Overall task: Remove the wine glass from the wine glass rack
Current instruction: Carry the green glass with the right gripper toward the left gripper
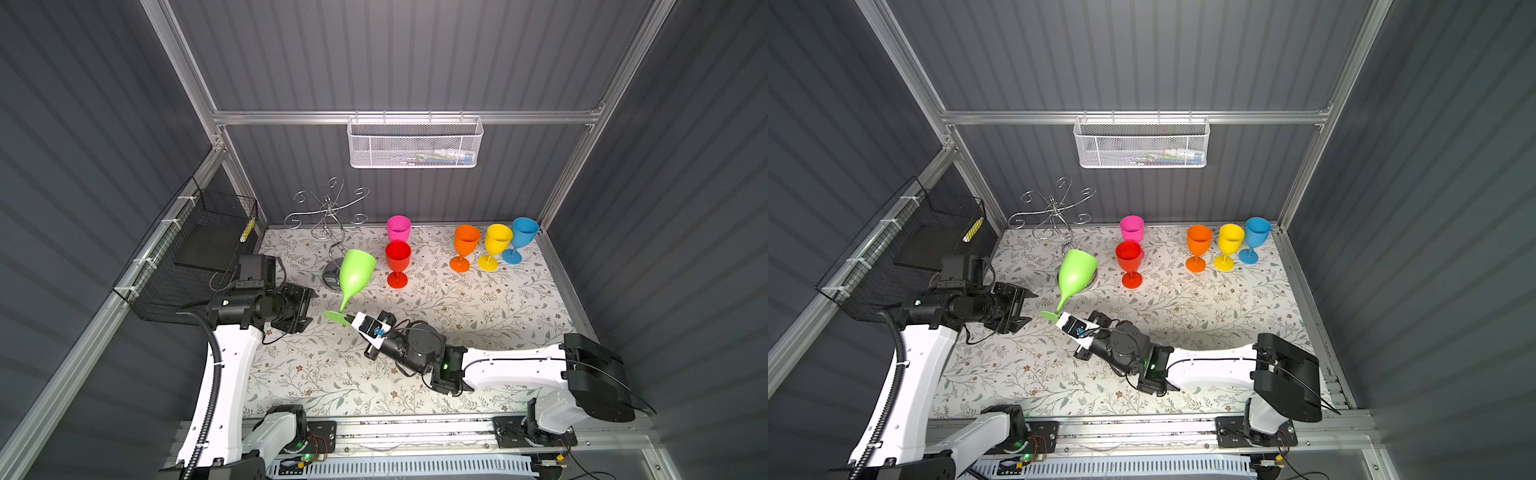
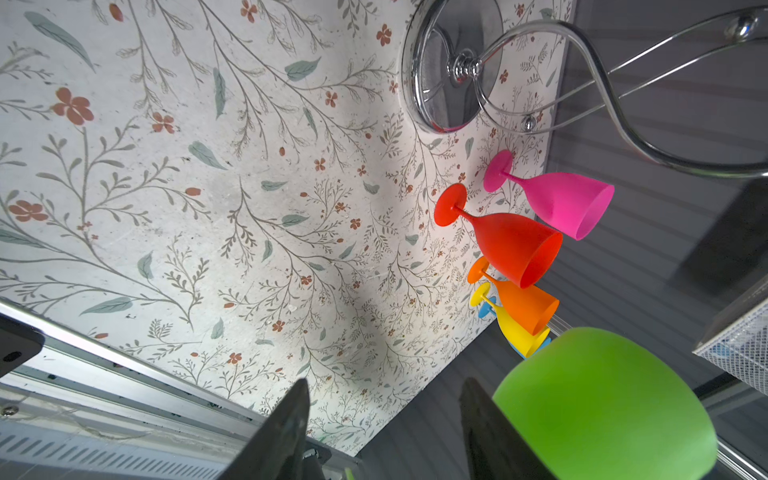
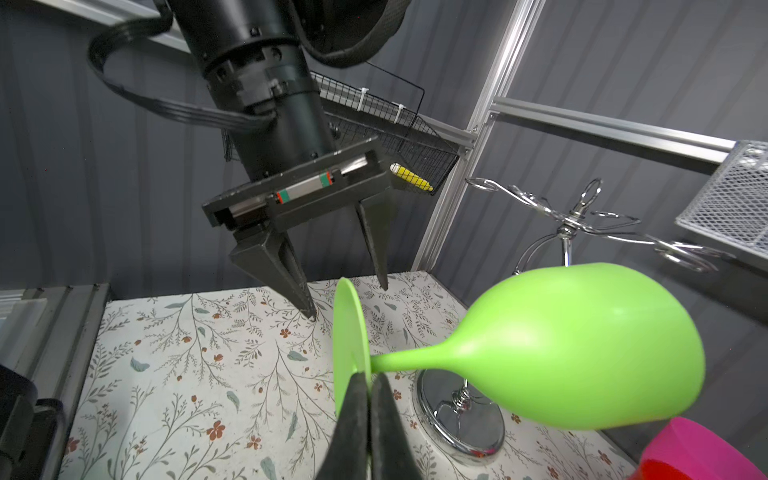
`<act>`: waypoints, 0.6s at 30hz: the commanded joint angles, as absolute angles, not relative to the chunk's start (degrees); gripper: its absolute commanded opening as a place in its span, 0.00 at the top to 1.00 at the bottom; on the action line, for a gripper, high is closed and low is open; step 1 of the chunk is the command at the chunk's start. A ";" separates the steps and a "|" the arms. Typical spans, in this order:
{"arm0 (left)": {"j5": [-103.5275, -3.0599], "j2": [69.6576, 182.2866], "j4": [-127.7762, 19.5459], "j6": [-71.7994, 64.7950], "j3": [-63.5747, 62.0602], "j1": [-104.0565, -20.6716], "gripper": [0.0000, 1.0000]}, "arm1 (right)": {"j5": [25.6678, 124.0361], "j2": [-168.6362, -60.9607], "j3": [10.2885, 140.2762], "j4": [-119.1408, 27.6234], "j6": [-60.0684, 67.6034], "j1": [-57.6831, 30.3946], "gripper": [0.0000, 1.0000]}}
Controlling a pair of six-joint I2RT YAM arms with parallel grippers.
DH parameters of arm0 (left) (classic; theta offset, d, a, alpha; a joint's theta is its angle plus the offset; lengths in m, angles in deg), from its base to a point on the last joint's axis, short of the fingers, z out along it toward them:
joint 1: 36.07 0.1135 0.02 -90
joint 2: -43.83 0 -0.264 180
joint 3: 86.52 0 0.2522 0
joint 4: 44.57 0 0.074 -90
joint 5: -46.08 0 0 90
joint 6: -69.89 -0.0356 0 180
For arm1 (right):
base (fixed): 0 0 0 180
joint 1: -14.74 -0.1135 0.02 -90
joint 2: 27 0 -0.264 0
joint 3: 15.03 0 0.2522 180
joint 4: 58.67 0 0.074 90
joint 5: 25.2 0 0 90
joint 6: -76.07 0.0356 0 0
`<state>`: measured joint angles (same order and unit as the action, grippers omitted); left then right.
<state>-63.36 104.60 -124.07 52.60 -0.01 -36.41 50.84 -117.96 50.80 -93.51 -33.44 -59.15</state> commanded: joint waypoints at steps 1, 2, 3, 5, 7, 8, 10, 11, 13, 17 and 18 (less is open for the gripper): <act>-65.72 103.25 -124.17 53.95 -0.91 -36.56 0.44 | 48.97 -119.49 51.76 -97.41 -36.27 -59.44 1.00; -65.75 102.95 -124.17 54.03 -1.23 -36.63 0.45 | 48.71 -120.07 52.06 -97.72 -36.70 -59.44 1.00; -65.86 102.57 -124.06 54.17 -1.55 -36.60 0.46 | 48.46 -120.54 52.37 -97.97 -37.13 -59.44 1.00; -65.98 102.04 -123.89 54.49 -2.28 -36.68 0.47 | 47.85 -121.63 52.94 -98.66 -38.20 -59.44 1.00; -65.89 101.62 -123.73 54.55 -2.63 -36.78 0.47 | 47.31 -122.57 53.37 -99.26 -38.76 -59.44 1.00; -65.93 101.50 -123.77 54.53 -2.79 -36.90 0.48 | 47.21 -122.98 53.69 -99.31 -39.00 -59.44 1.00; -65.94 101.33 -123.71 54.60 -3.15 -37.16 0.48 | 47.14 -123.51 54.08 -99.40 -39.54 -59.44 1.00; -65.84 101.25 -123.50 54.68 -3.34 -37.29 0.48 | 46.88 -123.91 54.35 -99.52 -39.87 -59.44 1.00; -65.64 101.15 -123.48 54.86 -3.64 -37.61 0.49 | 46.51 -124.42 54.70 -99.92 -40.58 -59.44 1.00; -65.17 100.53 -122.90 55.75 -5.00 -38.51 0.49 | 46.39 -125.06 55.23 -100.06 -41.88 -61.19 1.00; -65.23 100.36 -122.43 55.91 -5.38 -38.62 0.49 | 46.40 -125.26 55.37 -100.10 -42.24 -61.42 1.00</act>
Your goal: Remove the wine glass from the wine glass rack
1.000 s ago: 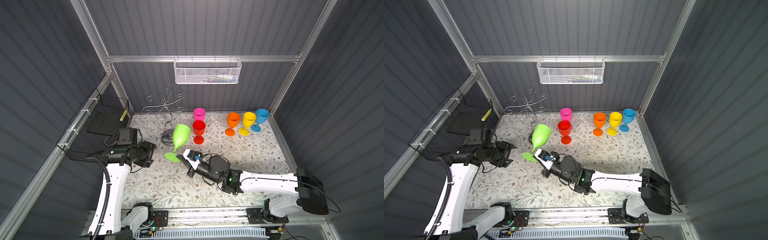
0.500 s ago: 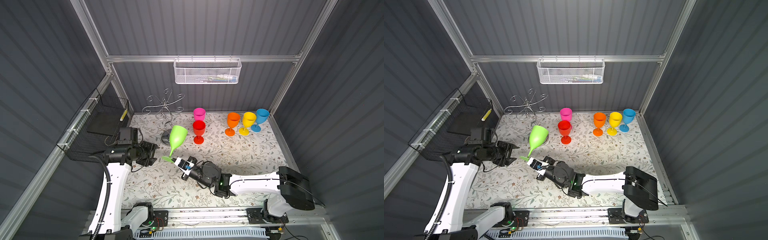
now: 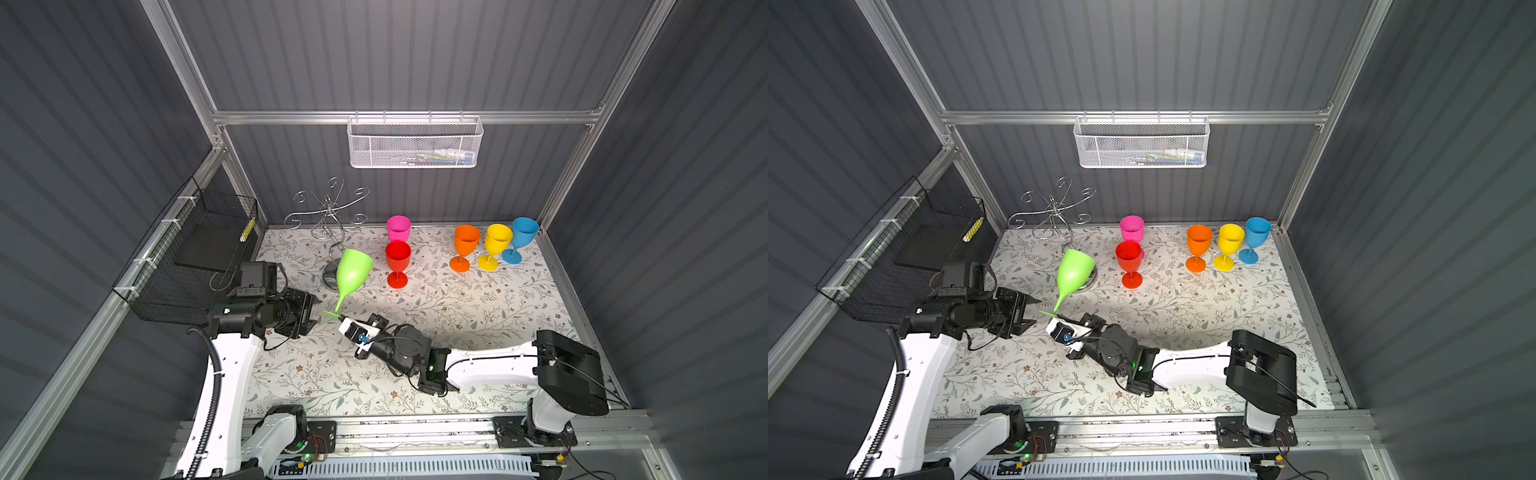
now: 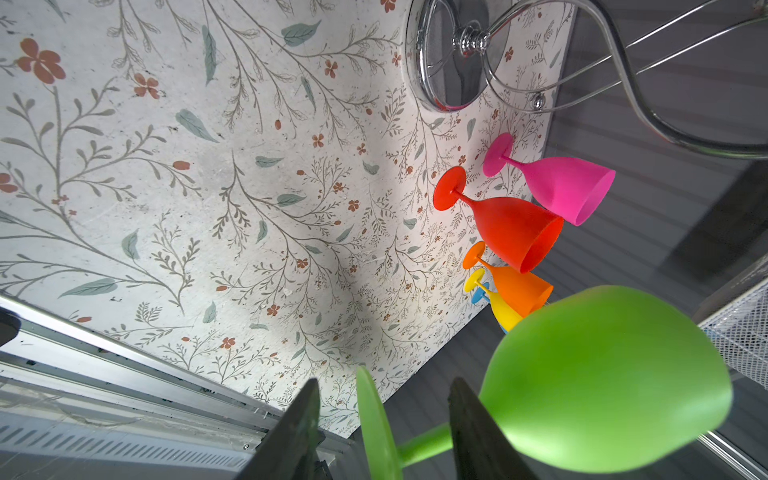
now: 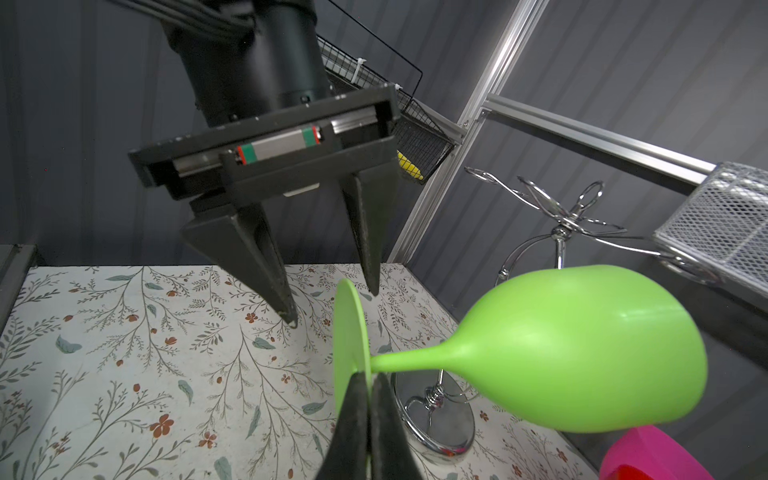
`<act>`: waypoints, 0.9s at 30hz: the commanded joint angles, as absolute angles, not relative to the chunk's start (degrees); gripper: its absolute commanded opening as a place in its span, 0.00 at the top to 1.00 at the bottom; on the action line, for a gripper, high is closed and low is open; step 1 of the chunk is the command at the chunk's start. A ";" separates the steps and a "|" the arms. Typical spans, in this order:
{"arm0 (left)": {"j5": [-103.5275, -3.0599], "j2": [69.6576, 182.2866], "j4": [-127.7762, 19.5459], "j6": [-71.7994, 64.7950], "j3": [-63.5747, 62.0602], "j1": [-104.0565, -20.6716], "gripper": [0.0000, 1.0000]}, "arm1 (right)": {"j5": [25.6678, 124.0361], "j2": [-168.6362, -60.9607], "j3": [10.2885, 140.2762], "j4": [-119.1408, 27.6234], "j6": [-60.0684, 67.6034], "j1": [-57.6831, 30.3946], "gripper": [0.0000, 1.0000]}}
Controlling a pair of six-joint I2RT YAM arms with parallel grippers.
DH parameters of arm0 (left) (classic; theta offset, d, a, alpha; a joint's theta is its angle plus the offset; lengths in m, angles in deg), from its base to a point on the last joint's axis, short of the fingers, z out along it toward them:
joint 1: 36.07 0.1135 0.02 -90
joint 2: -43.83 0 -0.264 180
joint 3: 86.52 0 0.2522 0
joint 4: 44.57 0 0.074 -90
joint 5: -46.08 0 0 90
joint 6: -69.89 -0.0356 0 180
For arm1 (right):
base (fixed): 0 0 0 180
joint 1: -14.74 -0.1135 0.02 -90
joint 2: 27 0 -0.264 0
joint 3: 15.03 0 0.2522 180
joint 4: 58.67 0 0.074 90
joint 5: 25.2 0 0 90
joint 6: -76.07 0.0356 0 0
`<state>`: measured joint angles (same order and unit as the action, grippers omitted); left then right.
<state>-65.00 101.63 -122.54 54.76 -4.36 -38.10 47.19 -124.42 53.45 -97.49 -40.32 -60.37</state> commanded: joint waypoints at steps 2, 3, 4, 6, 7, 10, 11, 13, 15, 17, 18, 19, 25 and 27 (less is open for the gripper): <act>-65.22 100.21 -122.06 56.16 -6.02 -38.88 0.49 | 46.24 -125.90 55.85 -100.19 -43.05 -61.46 1.00; -65.15 100.23 -121.97 56.09 -6.07 -39.02 0.49 | 46.10 -126.17 56.07 -100.28 -43.51 -61.49 1.00; -65.19 100.33 -121.97 56.11 -6.22 -39.14 0.49 | 46.01 -126.44 56.37 -100.28 -43.87 -61.63 1.00; -64.99 100.42 -121.79 56.16 -6.28 -39.30 0.50 | 46.07 -126.96 56.95 -99.87 -44.32 -61.77 1.00; -65.01 100.50 -121.71 56.17 -6.31 -39.33 0.50 | 46.05 -127.13 57.12 -99.84 -44.47 -61.74 1.00; -64.93 100.65 -121.44 55.97 -6.65 -39.41 0.52 | 45.86 -127.76 57.39 -99.92 -44.93 -61.99 1.00; -64.80 100.77 -121.24 55.92 -6.85 -39.41 0.53 | 45.83 -127.78 57.42 -99.93 -45.08 -62.06 1.00; -64.94 100.84 -120.98 55.92 -7.27 -39.50 0.57 | 45.77 -127.88 57.44 -100.18 -45.49 -62.15 1.00; -65.16 100.84 -120.51 56.08 -7.76 -39.59 0.61 | 45.72 -127.98 57.61 -100.15 -45.84 -62.10 1.00; -65.00 100.78 -120.28 56.34 -8.07 -39.76 0.66 | 45.74 -128.09 57.86 -99.95 -46.46 -62.17 1.00; -64.93 100.73 -120.19 56.38 -8.15 -39.85 0.68 | 45.56 -128.31 58.01 -99.93 -46.75 -62.21 1.00; -64.84 100.67 -120.18 56.44 -8.19 -39.94 0.71 | 45.56 -128.43 58.19 -99.93 -47.04 -62.25 1.00; -64.49 100.26 -120.22 56.27 -8.57 -40.03 0.84 | 45.04 -129.39 58.76 -100.02 -48.95 -62.44 1.00; -64.03 100.02 -120.03 56.23 -8.69 -40.03 0.86 | 44.56 -129.64 58.76 -100.32 -49.50 -62.59 1.00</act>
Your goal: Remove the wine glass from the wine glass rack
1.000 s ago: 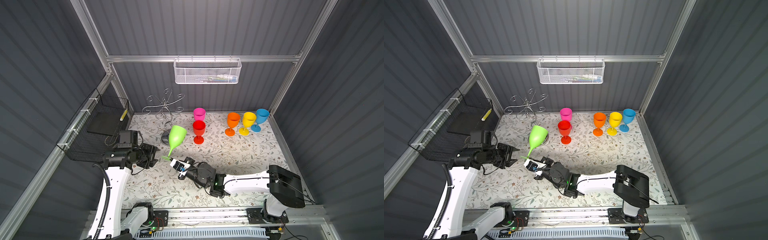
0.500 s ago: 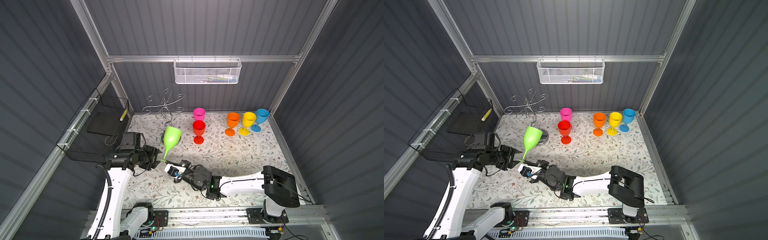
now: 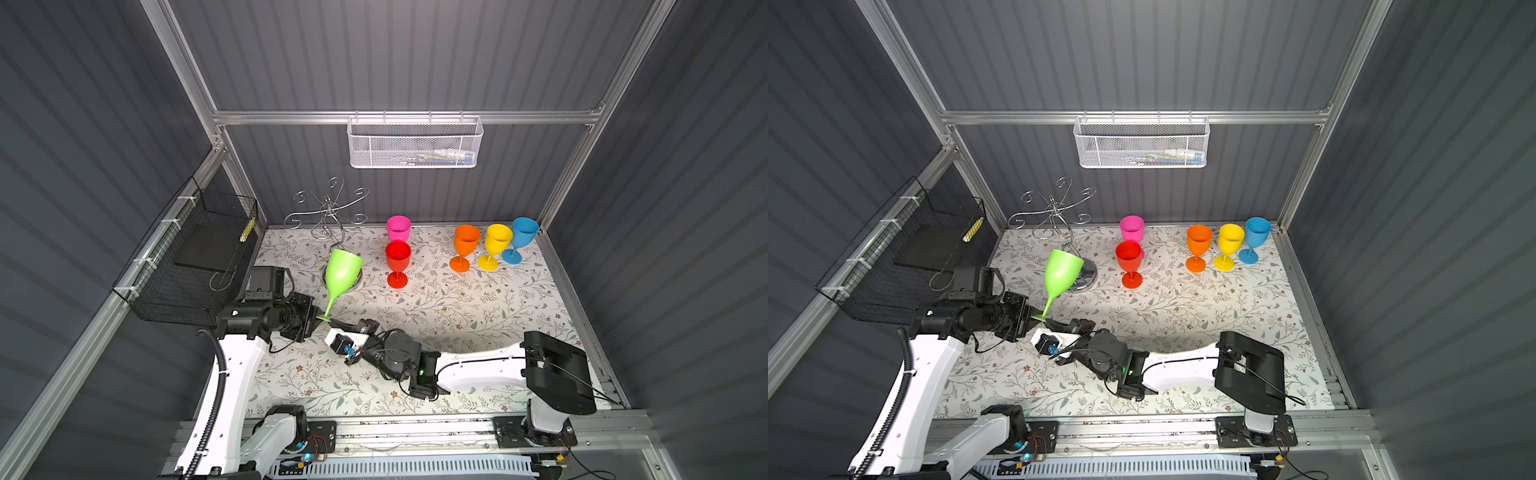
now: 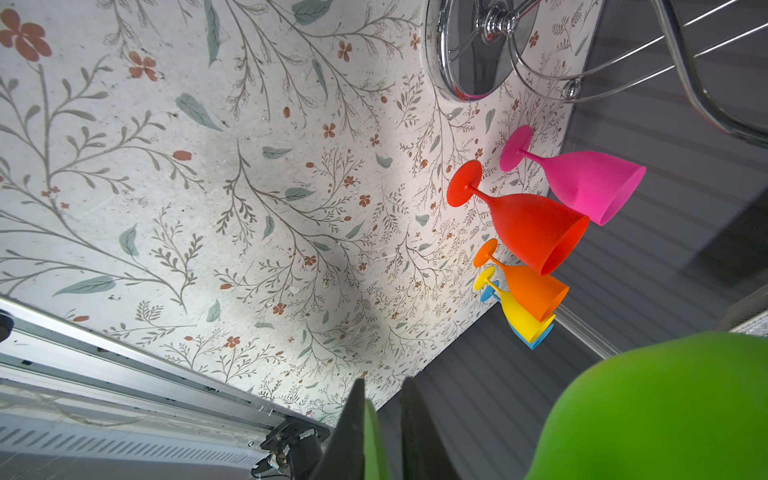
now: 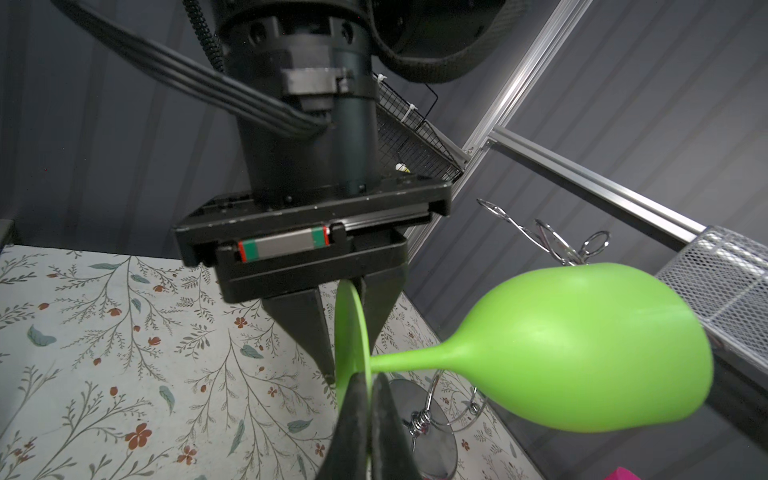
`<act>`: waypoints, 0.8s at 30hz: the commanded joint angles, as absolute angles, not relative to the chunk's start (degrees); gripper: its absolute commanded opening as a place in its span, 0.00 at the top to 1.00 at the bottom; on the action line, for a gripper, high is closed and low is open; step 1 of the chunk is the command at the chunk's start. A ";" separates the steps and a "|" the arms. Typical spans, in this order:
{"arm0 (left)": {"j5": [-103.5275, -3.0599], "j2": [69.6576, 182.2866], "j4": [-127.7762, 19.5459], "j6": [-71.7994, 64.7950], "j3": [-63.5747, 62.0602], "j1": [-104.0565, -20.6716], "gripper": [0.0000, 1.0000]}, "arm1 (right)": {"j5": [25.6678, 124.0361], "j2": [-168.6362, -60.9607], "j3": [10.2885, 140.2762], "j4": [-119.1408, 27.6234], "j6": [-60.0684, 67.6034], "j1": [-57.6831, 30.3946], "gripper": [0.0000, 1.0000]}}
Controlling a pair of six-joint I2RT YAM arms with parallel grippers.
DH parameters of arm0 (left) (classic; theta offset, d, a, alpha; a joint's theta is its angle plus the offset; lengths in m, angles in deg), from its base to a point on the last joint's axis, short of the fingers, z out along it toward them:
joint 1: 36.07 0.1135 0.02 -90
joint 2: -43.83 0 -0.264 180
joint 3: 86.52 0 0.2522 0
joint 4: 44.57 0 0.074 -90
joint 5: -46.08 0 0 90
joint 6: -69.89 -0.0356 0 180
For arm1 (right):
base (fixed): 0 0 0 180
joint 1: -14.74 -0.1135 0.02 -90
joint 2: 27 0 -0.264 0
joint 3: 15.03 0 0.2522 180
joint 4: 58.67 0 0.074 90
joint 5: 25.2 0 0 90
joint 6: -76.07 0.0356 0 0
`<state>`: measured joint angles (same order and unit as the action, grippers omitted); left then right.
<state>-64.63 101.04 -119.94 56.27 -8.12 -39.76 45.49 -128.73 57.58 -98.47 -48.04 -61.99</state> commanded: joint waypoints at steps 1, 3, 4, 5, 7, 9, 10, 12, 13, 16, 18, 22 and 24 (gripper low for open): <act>-64.06 99.91 -120.00 56.21 -8.77 -40.03 0.88 | 44.37 -129.60 58.76 -100.38 -49.70 -62.59 1.00; -64.59 99.83 -119.47 56.06 -9.00 -40.03 0.93 | 43.89 -129.65 58.68 -100.42 -49.92 -62.65 1.00; -64.77 99.74 -119.17 55.92 -9.10 -40.03 0.96 | 43.82 -129.65 58.63 -100.39 -49.95 -62.69 1.00; -64.67 99.55 -118.90 55.77 -9.25 -40.03 0.97 | 43.55 -129.65 58.50 -100.37 -50.10 -62.69 1.00; -64.66 98.97 -118.15 55.89 -9.70 -40.03 1.00 | 43.07 -129.53 58.24 -100.30 -50.19 -62.70 0.99; -64.94 98.55 -116.86 56.10 -10.52 -40.02 1.00 | 42.58 -129.35 57.83 -100.02 -50.23 -62.77 0.92; -65.12 98.54 -116.78 56.18 -10.86 -40.03 1.00 | 42.28 -129.14 57.51 -100.18 -50.06 -62.78 0.88; -65.40 98.76 -114.41 56.14 -11.28 -40.03 1.00 | 41.89 -128.70 56.69 -100.44 -50.16 -62.84 0.79; -65.38 98.76 -113.96 56.18 -11.66 -40.03 1.00 | 41.57 -128.29 56.28 -100.46 -50.23 -62.95 0.74; -66.26 98.20 -110.64 56.36 -13.28 -40.03 1.00 | 40.63 -125.77 54.30 -98.81 -49.23 -63.13 0.61; -66.30 97.56 -108.70 56.68 -14.40 -40.03 1.00 | 40.03 -123.54 52.47 -97.31 -47.54 -63.22 0.55; -66.00 97.00 -105.14 56.34 -16.58 -40.03 1.00 | 38.74 -118.62 48.63 -94.45 -44.83 -63.28 0.43; -66.40 97.18 -103.40 56.27 -17.52 -40.03 1.00 | 38.48 -116.92 47.63 -92.81 -43.99 -63.30 0.39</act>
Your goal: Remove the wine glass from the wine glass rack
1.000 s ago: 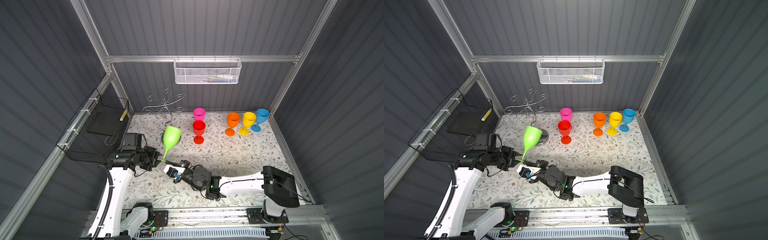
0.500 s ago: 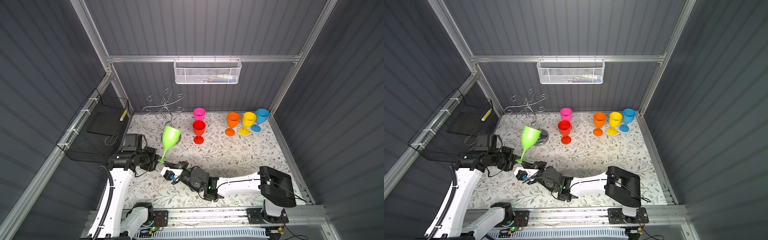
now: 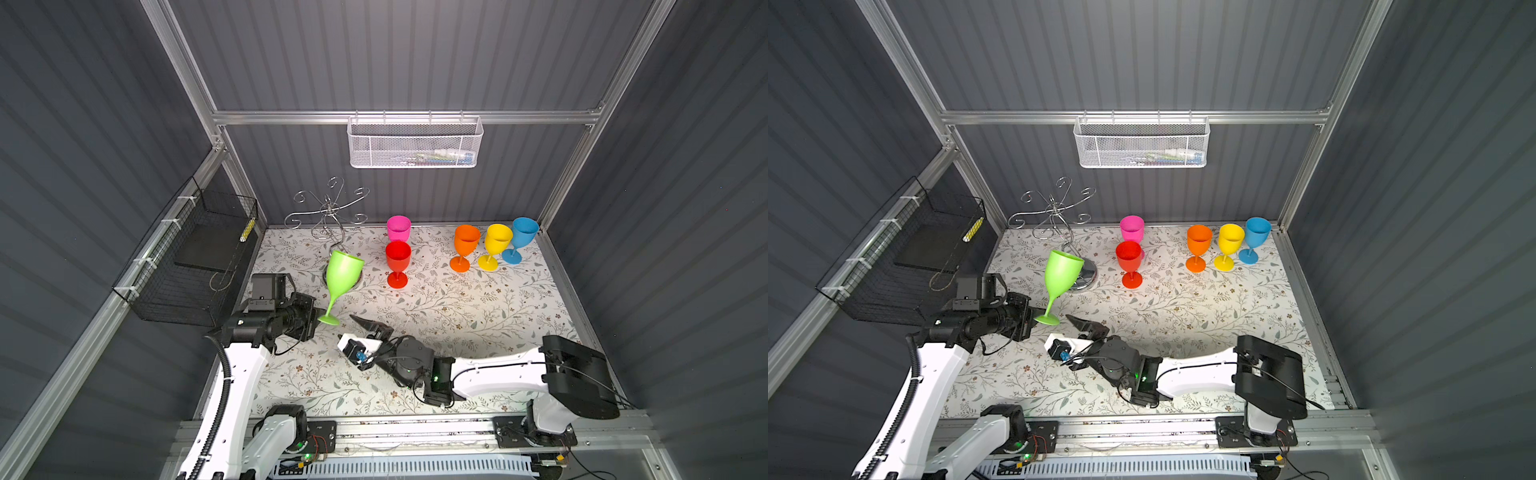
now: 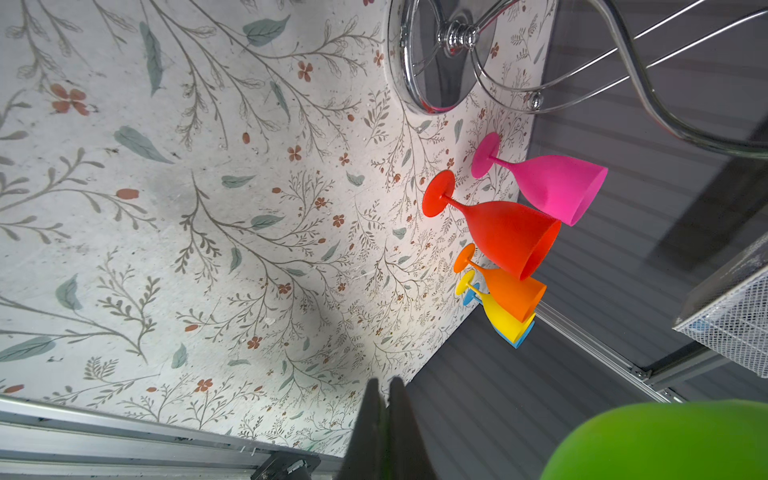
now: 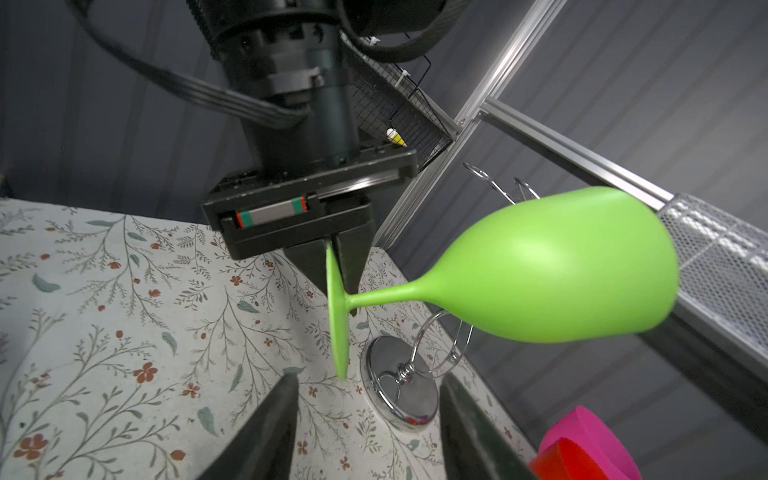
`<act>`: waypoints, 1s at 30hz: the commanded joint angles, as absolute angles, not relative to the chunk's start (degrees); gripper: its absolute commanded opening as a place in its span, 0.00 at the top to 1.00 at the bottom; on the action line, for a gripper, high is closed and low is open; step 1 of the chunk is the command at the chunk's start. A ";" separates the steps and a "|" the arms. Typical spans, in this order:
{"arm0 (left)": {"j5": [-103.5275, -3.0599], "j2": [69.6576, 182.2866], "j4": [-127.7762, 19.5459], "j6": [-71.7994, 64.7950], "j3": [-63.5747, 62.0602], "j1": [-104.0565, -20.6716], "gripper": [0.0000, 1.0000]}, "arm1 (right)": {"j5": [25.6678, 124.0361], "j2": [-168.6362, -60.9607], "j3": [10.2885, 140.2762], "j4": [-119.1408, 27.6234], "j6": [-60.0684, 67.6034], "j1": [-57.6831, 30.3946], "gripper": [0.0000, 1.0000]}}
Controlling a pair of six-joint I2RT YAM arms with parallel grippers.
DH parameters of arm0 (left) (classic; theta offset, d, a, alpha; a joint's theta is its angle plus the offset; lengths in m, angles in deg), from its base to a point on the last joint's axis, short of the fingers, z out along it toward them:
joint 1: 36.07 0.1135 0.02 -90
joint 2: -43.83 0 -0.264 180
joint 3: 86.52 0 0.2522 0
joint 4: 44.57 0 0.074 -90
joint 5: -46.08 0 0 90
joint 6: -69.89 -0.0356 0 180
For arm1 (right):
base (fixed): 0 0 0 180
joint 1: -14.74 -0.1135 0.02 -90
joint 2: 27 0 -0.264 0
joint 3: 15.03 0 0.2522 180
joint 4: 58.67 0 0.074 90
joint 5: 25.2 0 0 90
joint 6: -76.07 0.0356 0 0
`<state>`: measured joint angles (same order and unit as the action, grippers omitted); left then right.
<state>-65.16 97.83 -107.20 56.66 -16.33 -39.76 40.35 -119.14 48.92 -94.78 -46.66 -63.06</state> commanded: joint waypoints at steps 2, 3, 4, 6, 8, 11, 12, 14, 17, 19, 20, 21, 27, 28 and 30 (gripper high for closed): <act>-66.72 97.51 -101.63 55.77 -18.46 -40.03 1.00 | 38.31 -114.89 46.89 -90.43 -42.20 -63.31 0.36; -66.81 97.62 -101.14 55.70 -18.91 -40.03 1.00 | 38.49 -113.44 46.32 -89.38 -40.90 -63.32 0.35; -67.05 97.71 -100.06 55.36 -19.52 -40.03 1.00 | 38.87 -111.74 45.80 -87.76 -39.69 -63.31 0.35; -67.56 97.78 -98.34 54.63 -20.58 -40.03 1.00 | 39.47 -108.69 45.12 -83.89 -37.22 -63.34 0.34; -67.61 97.79 -96.34 53.57 -21.68 -40.03 1.00 | 39.75 -105.47 44.78 -79.16 -34.91 -63.35 0.33; -67.76 97.57 -93.85 51.70 -23.20 -40.03 1.00 | 40.37 -100.11 45.14 -70.04 -31.18 -63.22 0.32; -67.82 97.40 -92.58 51.23 -23.83 -40.03 1.00 | 40.37 -98.32 45.21 -66.82 -29.72 -63.09 0.32; -68.32 96.72 -90.20 50.26 -25.37 -40.03 1.00 | 40.40 -95.17 45.81 -61.09 -26.47 -62.27 0.32; -69.85 95.24 -84.79 49.24 -28.51 -40.03 1.00 | 43.09 -91.53 48.31 -51.52 -19.20 -59.40 0.31; -72.15 94.26 -78.02 49.89 -31.96 -40.03 1.00 | 44.54 -88.74 51.03 -45.43 -14.45 -56.66 0.30; -72.78 93.88 -75.41 50.00 -33.25 -40.03 1.00 | 45.92 -88.38 52.55 -43.09 -12.46 -55.41 0.30; -73.02 93.51 -73.20 49.95 -34.57 -40.03 1.00 | 47.58 -88.26 54.52 -40.28 -9.71 -53.77 0.30; -75.70 92.74 -59.87 47.06 -40.40 -40.03 1.00 | 57.00 -90.36 66.22 -25.70 5.54 -42.83 0.30; -76.99 92.93 -56.17 47.02 -41.44 -40.03 1.00 | 58.76 -90.67 67.99 -23.59 7.47 -41.04 0.29; -79.71 93.83 -48.95 46.88 -42.65 -40.03 1.00 | 60.03 -93.29 71.33 -19.33 9.44 -39.16 0.29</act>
<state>-74.73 93.67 -62.46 48.99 -41.51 -39.76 54.67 -90.77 68.09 -29.73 1.27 -40.92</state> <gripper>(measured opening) 0.061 0.710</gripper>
